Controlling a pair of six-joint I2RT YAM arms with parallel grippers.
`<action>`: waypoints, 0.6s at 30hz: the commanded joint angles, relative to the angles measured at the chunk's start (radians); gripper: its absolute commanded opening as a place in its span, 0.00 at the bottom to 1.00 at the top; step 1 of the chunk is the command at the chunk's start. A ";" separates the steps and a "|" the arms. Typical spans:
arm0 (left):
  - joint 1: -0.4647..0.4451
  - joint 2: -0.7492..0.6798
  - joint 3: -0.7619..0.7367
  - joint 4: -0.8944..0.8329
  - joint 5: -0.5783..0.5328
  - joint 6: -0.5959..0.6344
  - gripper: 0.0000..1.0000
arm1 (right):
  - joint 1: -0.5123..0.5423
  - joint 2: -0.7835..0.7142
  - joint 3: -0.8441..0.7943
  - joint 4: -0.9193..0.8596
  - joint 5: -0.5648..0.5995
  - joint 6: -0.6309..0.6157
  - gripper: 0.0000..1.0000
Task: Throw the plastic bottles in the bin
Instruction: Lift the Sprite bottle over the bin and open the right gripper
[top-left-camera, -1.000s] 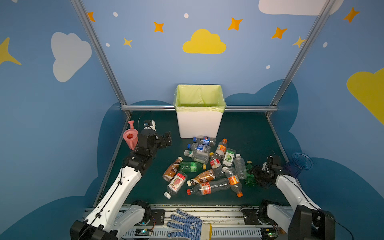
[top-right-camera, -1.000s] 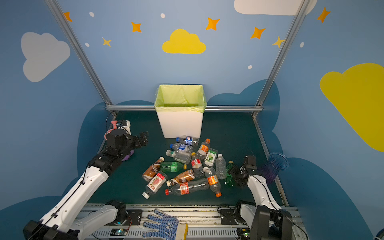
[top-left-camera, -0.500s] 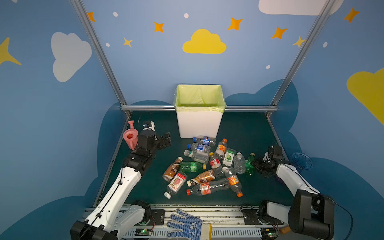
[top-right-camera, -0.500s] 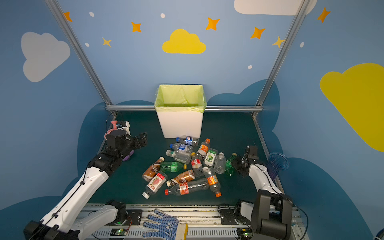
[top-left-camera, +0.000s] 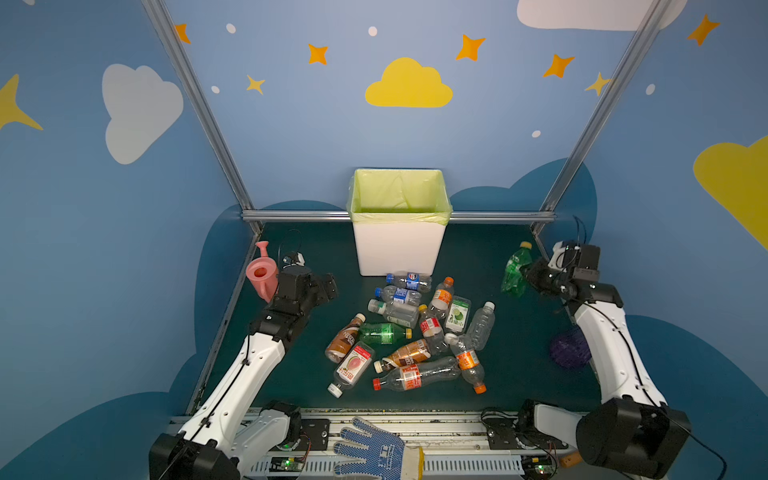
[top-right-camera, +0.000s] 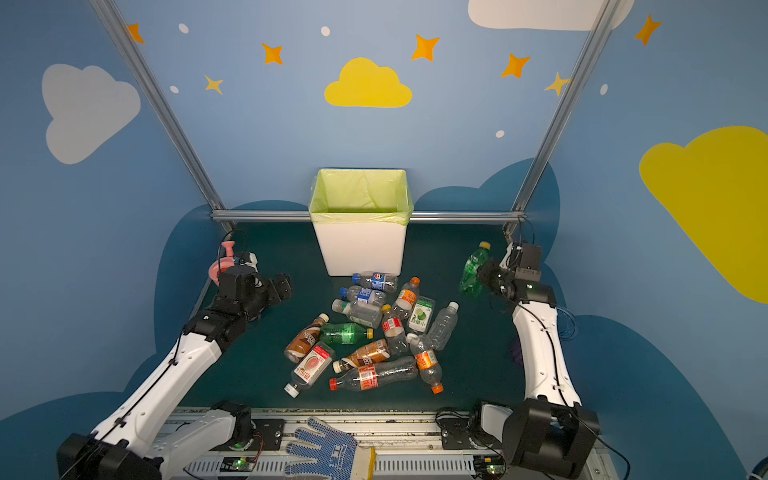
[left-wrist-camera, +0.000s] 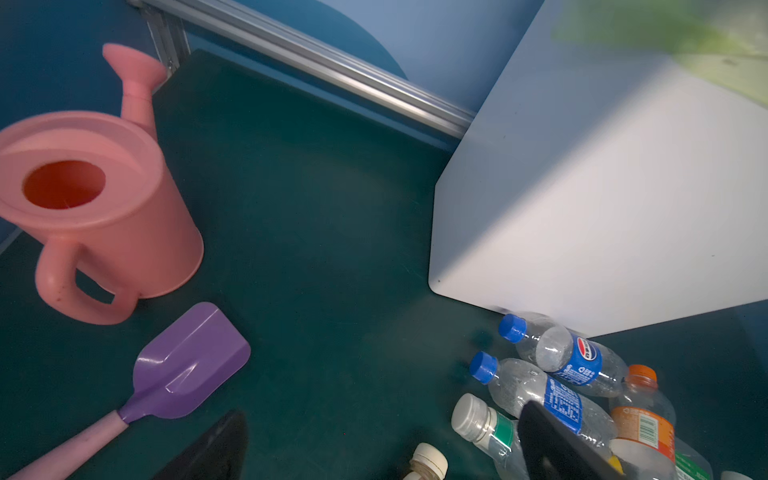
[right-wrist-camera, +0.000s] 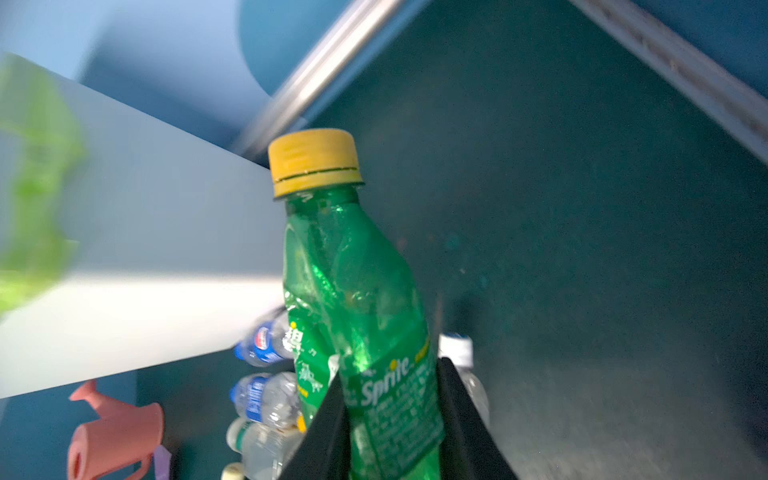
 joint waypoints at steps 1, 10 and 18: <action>0.004 0.028 -0.013 -0.014 -0.004 -0.018 1.00 | 0.027 -0.007 0.245 -0.017 -0.020 -0.018 0.28; 0.007 0.096 -0.011 -0.085 0.020 -0.049 1.00 | 0.118 0.111 0.616 0.203 -0.011 0.157 0.26; 0.006 0.109 -0.019 -0.092 0.079 -0.036 1.00 | 0.494 0.609 0.963 0.138 -0.074 0.067 0.29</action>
